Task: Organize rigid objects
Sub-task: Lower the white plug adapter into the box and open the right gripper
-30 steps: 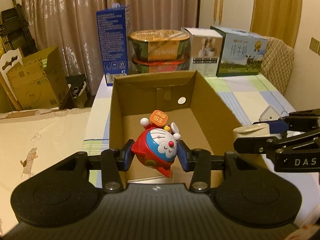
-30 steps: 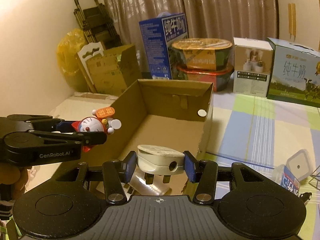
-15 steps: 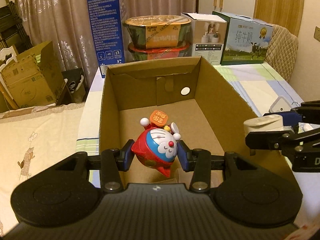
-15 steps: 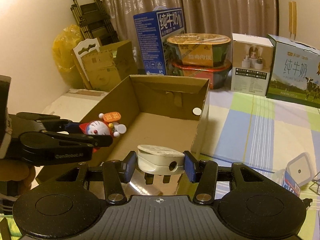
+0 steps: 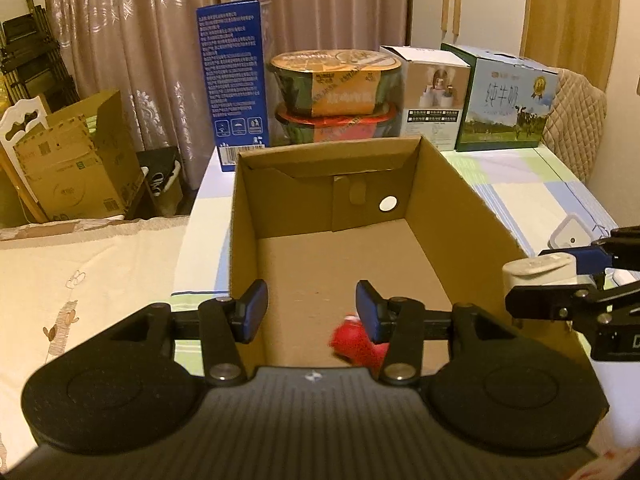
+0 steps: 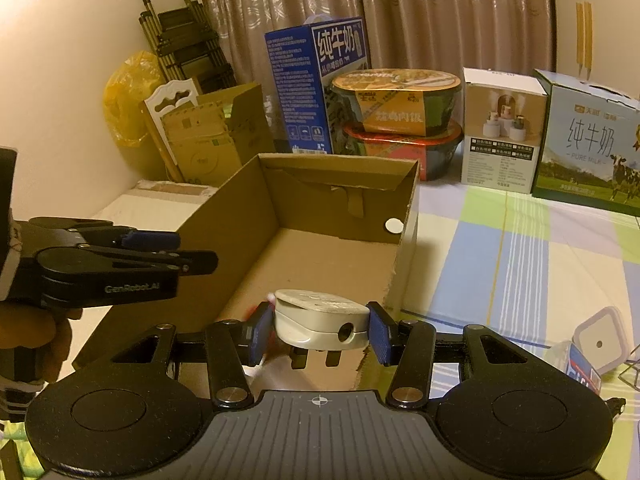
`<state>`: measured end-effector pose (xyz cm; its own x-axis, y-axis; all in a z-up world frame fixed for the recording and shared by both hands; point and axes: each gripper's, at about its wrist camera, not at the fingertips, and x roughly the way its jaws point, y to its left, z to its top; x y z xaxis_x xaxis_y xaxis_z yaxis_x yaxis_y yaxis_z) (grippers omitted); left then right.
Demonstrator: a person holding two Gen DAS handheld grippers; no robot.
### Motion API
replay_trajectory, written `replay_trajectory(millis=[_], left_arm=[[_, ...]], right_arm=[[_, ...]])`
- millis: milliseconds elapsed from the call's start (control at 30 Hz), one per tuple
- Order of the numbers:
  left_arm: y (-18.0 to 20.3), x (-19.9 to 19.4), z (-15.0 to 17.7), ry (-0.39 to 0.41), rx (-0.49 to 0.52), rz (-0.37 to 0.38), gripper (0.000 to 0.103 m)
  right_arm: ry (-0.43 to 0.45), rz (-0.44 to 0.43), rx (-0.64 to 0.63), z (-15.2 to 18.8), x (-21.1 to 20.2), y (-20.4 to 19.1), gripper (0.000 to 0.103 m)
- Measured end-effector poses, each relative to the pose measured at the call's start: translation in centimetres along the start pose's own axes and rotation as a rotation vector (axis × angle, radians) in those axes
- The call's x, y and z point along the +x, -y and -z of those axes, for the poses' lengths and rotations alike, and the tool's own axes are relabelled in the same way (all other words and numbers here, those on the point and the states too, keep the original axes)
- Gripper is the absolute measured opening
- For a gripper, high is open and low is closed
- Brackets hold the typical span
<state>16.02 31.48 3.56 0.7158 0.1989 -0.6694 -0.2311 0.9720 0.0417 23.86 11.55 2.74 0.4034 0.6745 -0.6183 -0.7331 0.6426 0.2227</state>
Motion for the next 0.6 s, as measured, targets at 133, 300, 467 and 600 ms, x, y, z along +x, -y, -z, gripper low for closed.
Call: replay_trajectory(millis=[133,300,467,600], left_arm=[[-0.19,-0.40,0.19,-0.001,-0.004,-0.004,0.043],[-0.30,-0.62,0.57,-0.003,-0.008,-0.001,0.043],[-0.37,-0.64,0.78,-0.007,-0.013,0.005,0.043],[-0.26,-0.65,0.75,-0.004,-0.009,0.008,0.043]], right_arm=[[0.000,0.000,-0.004,-0.14,-0.07,-0.33,0.047],[0.000,-0.004,-0.011,-0.31,-0.17,-0.56,0.047],[-0.004,0.000,-0.011,-0.28,-0.15,-0.54,0.047],[-0.013,0.000,-0.015,-0.21,-0.07,-0.39,0.047]])
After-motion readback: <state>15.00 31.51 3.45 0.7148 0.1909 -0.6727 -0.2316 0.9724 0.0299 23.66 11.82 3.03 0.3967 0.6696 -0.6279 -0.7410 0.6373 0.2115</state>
